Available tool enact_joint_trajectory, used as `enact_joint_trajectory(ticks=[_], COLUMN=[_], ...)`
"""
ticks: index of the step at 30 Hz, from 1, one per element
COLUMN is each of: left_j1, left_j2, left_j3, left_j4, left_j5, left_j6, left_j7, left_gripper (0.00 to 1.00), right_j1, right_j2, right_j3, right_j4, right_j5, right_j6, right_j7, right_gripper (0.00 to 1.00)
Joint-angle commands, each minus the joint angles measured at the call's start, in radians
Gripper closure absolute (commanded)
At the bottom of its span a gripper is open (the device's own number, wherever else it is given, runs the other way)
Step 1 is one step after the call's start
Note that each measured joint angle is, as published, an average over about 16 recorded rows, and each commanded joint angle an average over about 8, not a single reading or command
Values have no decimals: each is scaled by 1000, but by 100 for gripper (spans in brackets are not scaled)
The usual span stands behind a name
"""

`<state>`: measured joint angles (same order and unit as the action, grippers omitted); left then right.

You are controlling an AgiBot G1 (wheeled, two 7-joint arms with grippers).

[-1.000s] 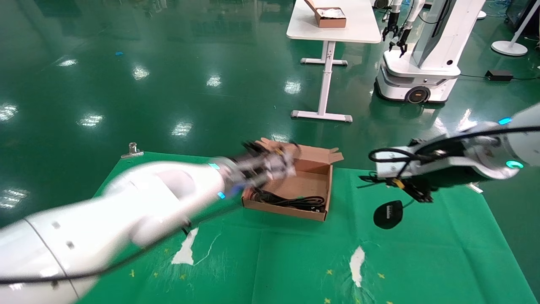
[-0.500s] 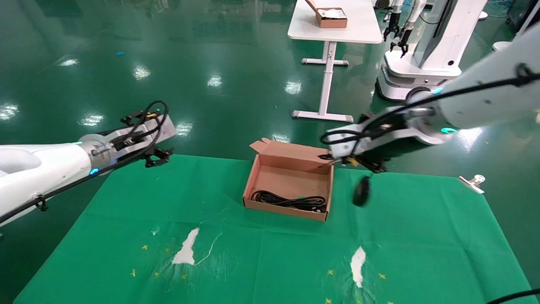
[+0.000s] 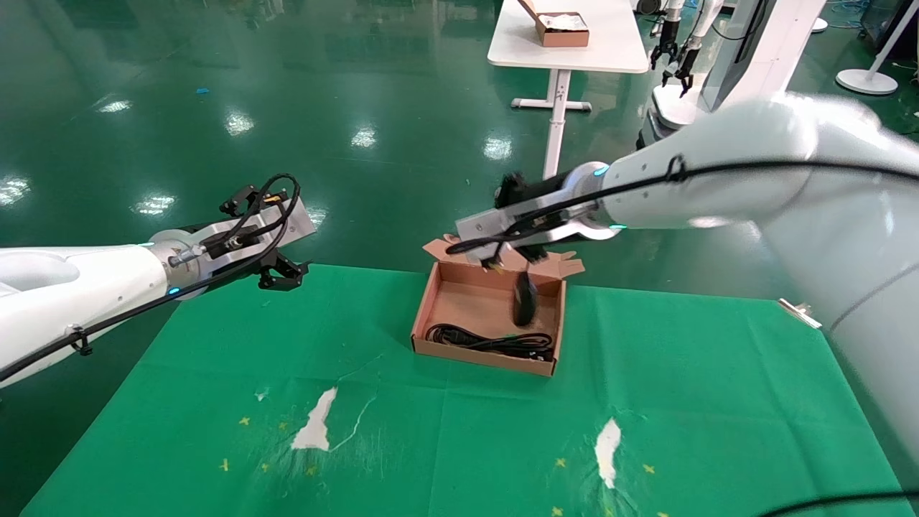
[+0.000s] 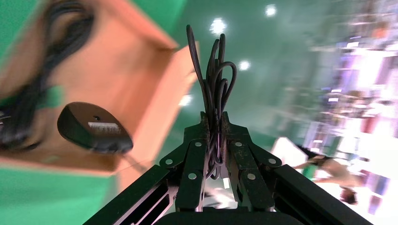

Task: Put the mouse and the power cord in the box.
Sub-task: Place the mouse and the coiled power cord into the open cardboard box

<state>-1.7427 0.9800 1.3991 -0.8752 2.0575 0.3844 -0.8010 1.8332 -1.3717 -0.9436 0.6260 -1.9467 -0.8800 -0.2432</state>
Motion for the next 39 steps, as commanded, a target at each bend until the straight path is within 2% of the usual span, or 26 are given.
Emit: enact_joint_trajectory(ticks=[1, 3, 7, 13, 14, 21, 22, 39], left_j1=[-1, -2, -3, -5, -5, -6, -6, -6], left_j2=[1, 1, 3, 4, 4, 4, 4, 5], left_j3=[1, 2, 4, 6, 6, 7, 7, 7], left_j4=[3, 6, 12, 19, 20, 25, 26, 25], left_j5=[-9, -16, -29, -47, -50, -64, -65, -63], left_j6=[-1, -2, -4, -6, -7, -8, -8, -9], left_j7=[8, 15, 28, 45, 47, 59, 60, 59], left_gripper=[0, 0, 0, 0, 0, 0, 0, 0], right_j1=[-25, -45, -73, -91, -92, -97, -98, -96], right_j2=[-4, -4, -1, 3, 3, 3, 3, 4], right_j3=[-25, -61, -132, -220, -232, -288, -292, -281], right_j4=[2, 19, 41, 4, -8, -79, -84, -74], right_j5=[38, 82, 162, 223, 226, 235, 235, 232], right_j6=[85, 112, 120, 125, 130, 172, 176, 168], right_j7=[-34, -43, -52, -46, -42, -14, -13, -15], right_gripper=[100, 100, 100, 100, 95, 8, 0, 0])
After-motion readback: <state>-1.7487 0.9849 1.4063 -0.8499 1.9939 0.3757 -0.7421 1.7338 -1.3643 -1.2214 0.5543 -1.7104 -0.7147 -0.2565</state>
